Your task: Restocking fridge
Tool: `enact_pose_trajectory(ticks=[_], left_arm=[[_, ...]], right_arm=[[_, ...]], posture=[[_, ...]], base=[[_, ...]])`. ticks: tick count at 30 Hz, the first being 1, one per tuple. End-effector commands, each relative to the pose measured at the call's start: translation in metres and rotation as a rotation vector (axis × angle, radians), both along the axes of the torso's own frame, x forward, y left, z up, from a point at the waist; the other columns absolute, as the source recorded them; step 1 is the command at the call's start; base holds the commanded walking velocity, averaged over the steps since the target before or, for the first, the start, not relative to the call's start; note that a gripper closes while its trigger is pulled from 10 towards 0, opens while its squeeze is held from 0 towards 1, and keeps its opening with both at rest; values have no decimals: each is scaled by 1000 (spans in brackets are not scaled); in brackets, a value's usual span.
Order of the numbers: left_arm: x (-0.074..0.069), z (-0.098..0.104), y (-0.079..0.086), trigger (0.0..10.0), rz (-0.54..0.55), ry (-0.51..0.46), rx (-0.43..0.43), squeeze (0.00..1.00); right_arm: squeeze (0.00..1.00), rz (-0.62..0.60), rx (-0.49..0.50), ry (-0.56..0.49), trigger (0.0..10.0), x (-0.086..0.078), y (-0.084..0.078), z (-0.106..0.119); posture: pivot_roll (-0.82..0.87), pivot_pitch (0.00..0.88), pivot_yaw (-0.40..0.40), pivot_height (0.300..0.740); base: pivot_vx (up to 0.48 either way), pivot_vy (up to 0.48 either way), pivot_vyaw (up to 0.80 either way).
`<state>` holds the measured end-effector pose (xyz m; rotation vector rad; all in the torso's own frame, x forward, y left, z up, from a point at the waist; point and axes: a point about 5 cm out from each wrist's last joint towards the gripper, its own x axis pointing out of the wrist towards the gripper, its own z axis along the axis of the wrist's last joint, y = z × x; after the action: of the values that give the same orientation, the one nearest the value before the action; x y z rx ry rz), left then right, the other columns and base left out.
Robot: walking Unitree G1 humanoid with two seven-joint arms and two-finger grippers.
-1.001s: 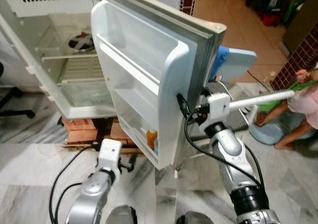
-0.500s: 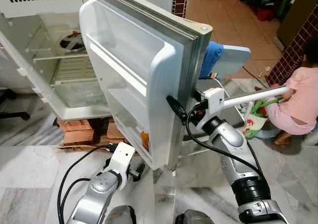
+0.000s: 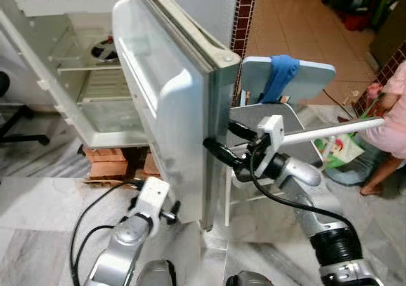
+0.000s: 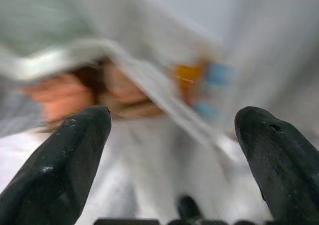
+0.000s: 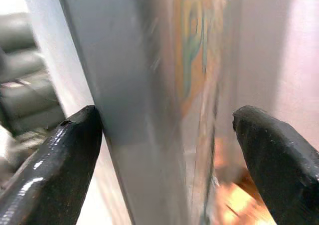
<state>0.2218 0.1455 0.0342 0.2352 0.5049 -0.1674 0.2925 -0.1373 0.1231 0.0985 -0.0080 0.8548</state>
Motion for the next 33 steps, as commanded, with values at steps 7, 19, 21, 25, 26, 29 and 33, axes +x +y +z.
enact_pose_trajectory(ticks=[7,19,21,25,26,29,33], left_arm=[[-16,8,60,10000,347,-87,80,0],[-17,12,70,10000,440,-156,106,0],[-17,11,69,10000,438,-156,83,0],[-15,11,69,10000,430,-166,78,0],[-15,11,69,10000,430,-166,78,0],[-15,11,67,10000,423,-169,74,0],[-14,10,66,10000,415,-171,67,0]], right_arm=[[0,-118,-83,20,10000,-5,-15,-24],[0,-127,-56,36,10000,-2,-6,-30],[0,-148,-42,33,10000,-1,-5,-29],[0,-154,-42,19,10000,-1,-1,-29],[0,-154,-42,19,10000,-1,-1,-29],[0,-152,-43,19,10000,-1,2,-30],[0,-150,-37,15,10000,-1,4,-30]], posture=[[104,71,11,740],[116,64,16,740],[116,63,17,740],[117,61,19,740],[117,61,19,740],[115,61,20,740],[115,60,19,740]], base=[[0,0,0],[0,0,0],[0,0,0],[0,0,0],[0,0,0],[0,0,0],[0,133,-350]])
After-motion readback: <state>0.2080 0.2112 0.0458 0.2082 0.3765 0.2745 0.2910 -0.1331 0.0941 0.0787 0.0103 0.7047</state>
